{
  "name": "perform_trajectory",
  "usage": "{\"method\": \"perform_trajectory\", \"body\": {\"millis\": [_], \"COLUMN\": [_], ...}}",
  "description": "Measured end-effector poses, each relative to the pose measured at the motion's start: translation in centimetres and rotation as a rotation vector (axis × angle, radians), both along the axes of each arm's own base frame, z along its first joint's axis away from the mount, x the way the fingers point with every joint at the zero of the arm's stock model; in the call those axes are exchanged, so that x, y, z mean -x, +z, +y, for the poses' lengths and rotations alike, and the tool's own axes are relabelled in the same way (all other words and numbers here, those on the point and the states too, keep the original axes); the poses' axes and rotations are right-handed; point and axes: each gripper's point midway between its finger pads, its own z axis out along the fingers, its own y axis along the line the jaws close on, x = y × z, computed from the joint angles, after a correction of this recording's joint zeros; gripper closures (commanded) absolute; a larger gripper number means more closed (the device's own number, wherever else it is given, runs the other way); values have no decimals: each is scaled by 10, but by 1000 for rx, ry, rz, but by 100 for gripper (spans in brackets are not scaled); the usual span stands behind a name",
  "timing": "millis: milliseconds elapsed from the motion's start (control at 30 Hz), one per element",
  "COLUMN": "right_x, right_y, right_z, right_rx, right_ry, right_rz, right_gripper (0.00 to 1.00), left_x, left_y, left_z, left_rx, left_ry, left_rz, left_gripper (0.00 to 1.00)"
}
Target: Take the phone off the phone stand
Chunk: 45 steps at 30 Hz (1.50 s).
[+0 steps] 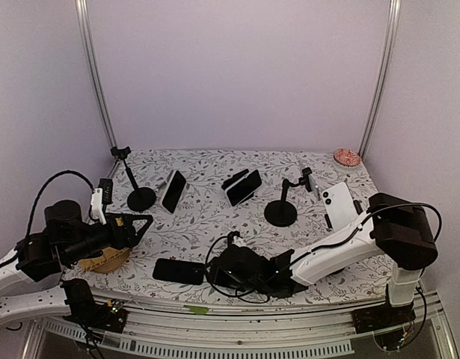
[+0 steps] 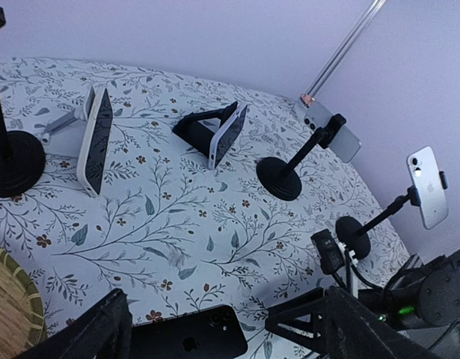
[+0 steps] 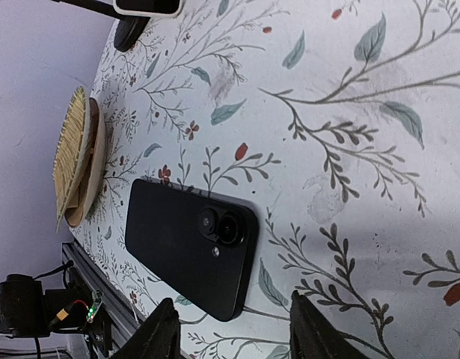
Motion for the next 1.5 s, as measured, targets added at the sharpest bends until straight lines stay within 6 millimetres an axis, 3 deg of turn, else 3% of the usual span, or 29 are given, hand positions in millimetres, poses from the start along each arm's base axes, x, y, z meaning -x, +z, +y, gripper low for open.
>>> {"method": "perform_trajectory", "body": {"millis": [167, 333, 433, 533, 667, 800, 833, 933, 1033, 1100, 1233, 1333, 1500], "right_x": [-12, -29, -38, -43, -47, -54, -56, -72, -103, -130, -162, -163, -148], "right_y": [47, 118, 162, 206, 267, 331, 336, 370, 404, 418, 430, 427, 416], "right_z": [7, 21, 25, 24, 7, -16, -18, -33, -58, -83, -128, -152, -156], "right_rx": [60, 92, 106, 106, 95, 95, 93, 150, 213, 256, 301, 301, 246], "right_ry": [31, 52, 52, 64, 59, 19, 10, -54, -132, -180, -221, -212, -133], "right_rz": [-139, -326, -442, -557, -741, -913, -924, -1017, -1088, -1106, -1105, -1090, -1073], "right_gripper": [21, 11, 0, 1, 1, 1, 1, 1, 0, 1, 1, 1, 1], "left_x": [-3, -8, -12, -14, -21, -28, -29, -32, -36, -39, -43, -45, -48], "left_y": [-5, -13, -20, -19, -10, -14, -15, -22, -25, -26, -36, -43, -53], "left_z": [0, 1, 5, 6, 3, -2, -3, -5, -6, -6, -5, -5, -5], "left_rx": [-20, -51, -90, -113, -127, -164, -171, -202, -224, -241, -293, -325, -365], "left_ry": [15, 44, 74, 90, 110, 121, 123, 130, 144, 155, 171, 175, 187], "left_rz": [12, 26, 40, 47, 47, 67, 71, 87, 93, 92, 98, 107, 119], "left_gripper": [10, 10, 10, 10, 10, 10, 10, 10, 10, 10, 10, 10, 10]}}
